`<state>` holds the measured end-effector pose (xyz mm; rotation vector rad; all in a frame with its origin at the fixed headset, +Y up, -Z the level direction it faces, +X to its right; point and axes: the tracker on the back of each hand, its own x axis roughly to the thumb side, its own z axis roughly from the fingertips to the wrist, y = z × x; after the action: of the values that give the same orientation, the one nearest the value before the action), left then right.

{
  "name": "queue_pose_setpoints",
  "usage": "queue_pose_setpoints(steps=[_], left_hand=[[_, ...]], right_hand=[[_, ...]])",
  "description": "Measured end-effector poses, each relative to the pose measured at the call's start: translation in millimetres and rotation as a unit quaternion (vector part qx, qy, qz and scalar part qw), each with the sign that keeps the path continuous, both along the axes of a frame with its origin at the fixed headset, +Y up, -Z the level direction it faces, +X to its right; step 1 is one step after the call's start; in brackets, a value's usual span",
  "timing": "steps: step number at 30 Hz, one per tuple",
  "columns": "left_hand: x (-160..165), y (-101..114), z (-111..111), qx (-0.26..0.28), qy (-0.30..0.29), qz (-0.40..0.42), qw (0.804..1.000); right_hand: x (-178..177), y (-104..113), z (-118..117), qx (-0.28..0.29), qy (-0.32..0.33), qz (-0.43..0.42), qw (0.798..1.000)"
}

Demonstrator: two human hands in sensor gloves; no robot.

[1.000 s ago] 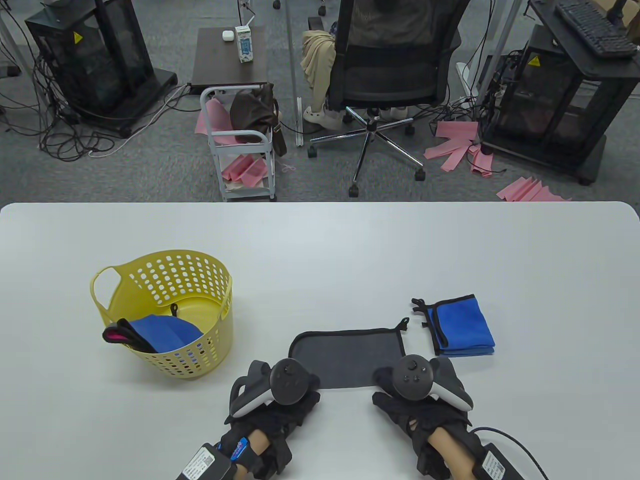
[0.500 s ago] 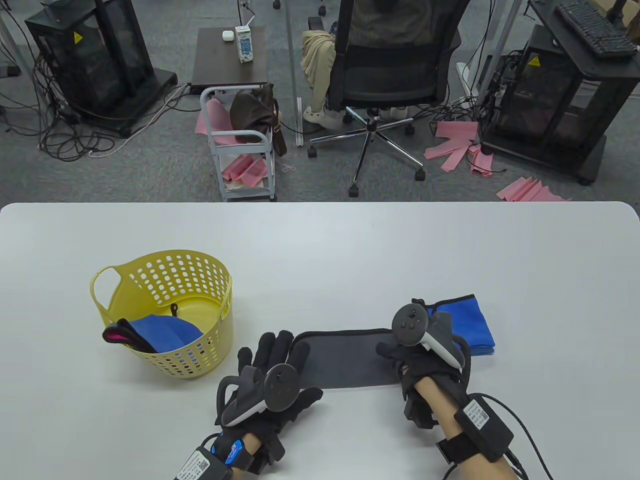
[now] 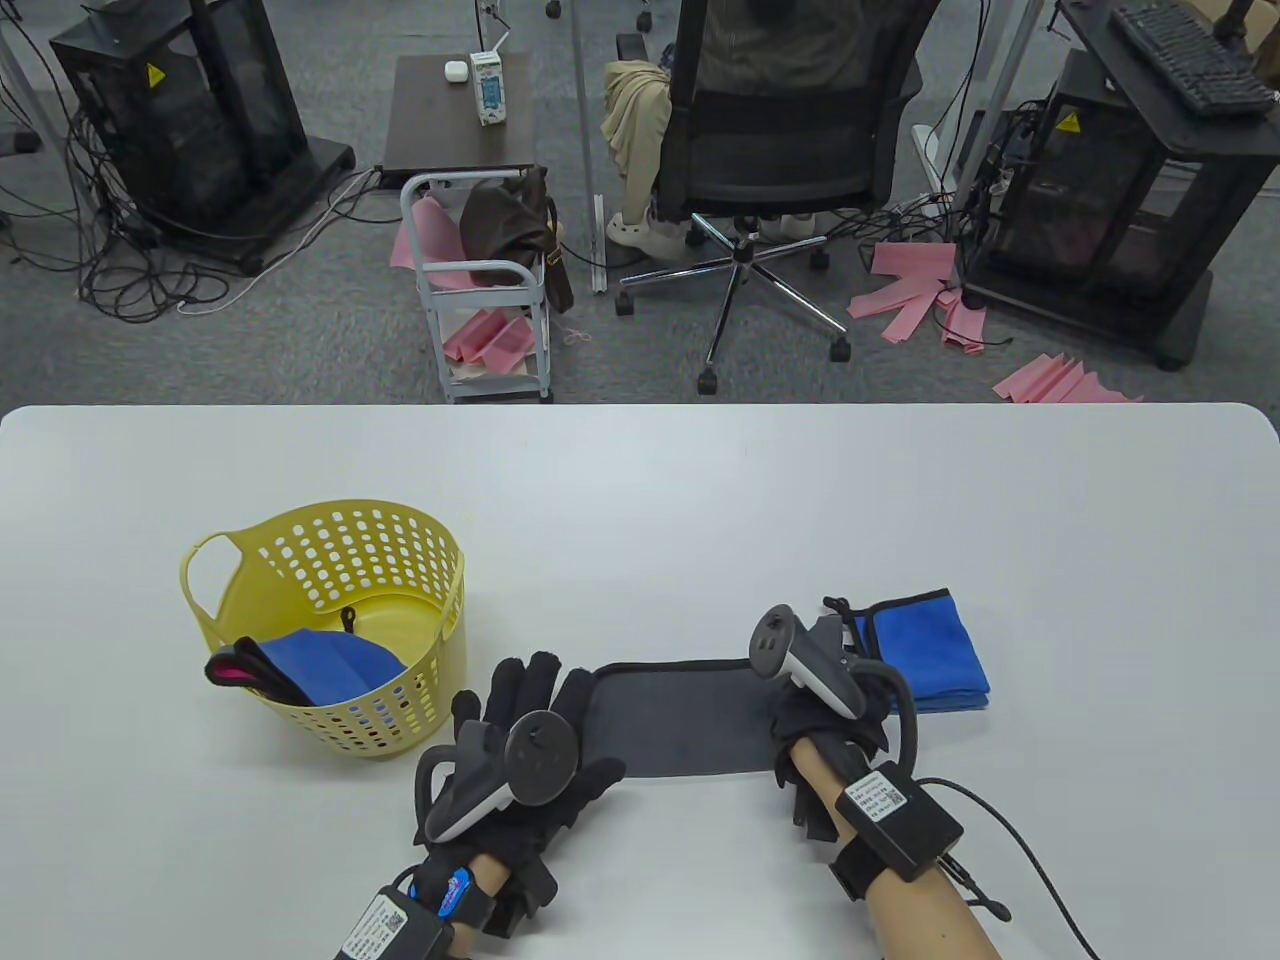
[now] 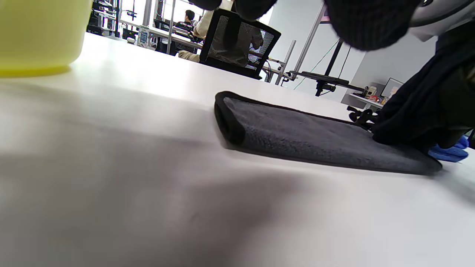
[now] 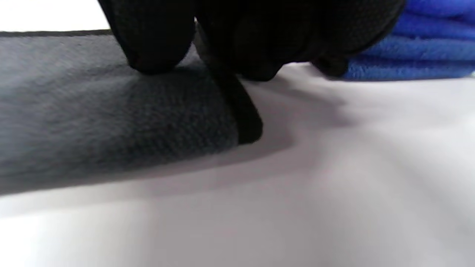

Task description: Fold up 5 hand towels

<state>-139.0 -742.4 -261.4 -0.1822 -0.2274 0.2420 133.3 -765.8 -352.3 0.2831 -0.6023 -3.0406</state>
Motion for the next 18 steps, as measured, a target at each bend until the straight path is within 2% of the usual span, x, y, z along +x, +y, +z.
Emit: queue_pose_setpoints(steps=[3, 7, 9, 15, 18], left_hand=[[-1, 0, 0, 0.002, -0.001, 0.001, 1.000], [-2, 1, 0, 0.004, -0.001, 0.004, 1.000], [-3, 1, -1, 0.004, -0.002, 0.005, 1.000], [-4, 1, 0, 0.005, -0.001, 0.008, 1.000], [-5, 2, 0, 0.007, -0.001, 0.009, 1.000]], right_hand=[[-7, -2, 2, 0.007, -0.007, -0.012, 1.000], [-13, -3, 3, 0.004, 0.010, 0.015, 1.000], [-13, 0, 5, -0.001, 0.008, -0.002, 1.000], [-14, 37, 15, 0.001, 0.019, -0.115, 0.993], [-14, 59, 18, 0.026, 0.025, -0.124, 0.992]])
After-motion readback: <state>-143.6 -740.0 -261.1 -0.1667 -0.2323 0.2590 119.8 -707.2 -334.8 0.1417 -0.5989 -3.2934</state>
